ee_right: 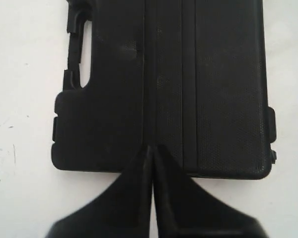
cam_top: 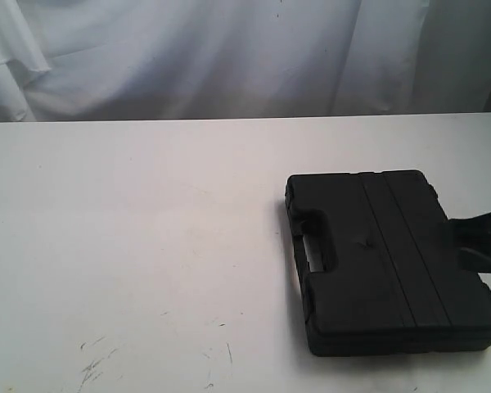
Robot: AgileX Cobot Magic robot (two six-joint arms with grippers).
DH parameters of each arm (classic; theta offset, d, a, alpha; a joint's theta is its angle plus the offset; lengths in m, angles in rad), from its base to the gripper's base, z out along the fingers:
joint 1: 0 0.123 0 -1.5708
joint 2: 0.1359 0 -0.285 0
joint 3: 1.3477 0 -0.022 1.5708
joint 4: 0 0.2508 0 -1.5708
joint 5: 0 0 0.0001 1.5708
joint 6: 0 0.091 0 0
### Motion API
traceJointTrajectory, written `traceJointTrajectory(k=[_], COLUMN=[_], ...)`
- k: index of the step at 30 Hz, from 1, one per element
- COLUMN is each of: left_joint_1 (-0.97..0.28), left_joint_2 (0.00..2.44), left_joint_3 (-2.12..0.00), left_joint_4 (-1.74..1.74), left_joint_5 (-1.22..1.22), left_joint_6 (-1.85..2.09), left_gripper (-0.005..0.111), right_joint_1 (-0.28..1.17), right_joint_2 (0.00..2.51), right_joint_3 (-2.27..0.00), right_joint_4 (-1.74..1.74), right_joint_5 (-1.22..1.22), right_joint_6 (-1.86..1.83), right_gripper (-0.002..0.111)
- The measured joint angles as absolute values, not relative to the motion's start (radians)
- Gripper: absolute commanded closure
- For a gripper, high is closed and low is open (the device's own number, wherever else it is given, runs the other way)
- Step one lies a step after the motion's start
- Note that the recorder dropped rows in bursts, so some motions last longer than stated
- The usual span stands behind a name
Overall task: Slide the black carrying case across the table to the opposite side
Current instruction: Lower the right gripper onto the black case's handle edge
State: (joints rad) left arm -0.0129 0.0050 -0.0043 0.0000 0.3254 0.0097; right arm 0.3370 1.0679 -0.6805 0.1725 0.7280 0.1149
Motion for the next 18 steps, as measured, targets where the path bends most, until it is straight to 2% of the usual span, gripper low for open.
traceJointTrajectory(k=[9, 18], left_joint_1=[-0.013, -0.013], left_joint_2=[0.005, 0.005], left_joint_3=[-0.004, -0.004], left_joint_4=[0.000, 0.000], left_joint_5=[0.325, 0.325], left_joint_6=[0.010, 0.010], left_gripper=[0.107, 0.107], right_joint_1=[0.344, 0.521], right_joint_2=[1.167, 1.471], right_joint_3=[-0.840, -1.149], right_joint_4=[0.237, 0.175], right_joint_5=[0.742, 0.837], right_joint_6=[0.080, 0.221], right_gripper=[0.108, 0.108])
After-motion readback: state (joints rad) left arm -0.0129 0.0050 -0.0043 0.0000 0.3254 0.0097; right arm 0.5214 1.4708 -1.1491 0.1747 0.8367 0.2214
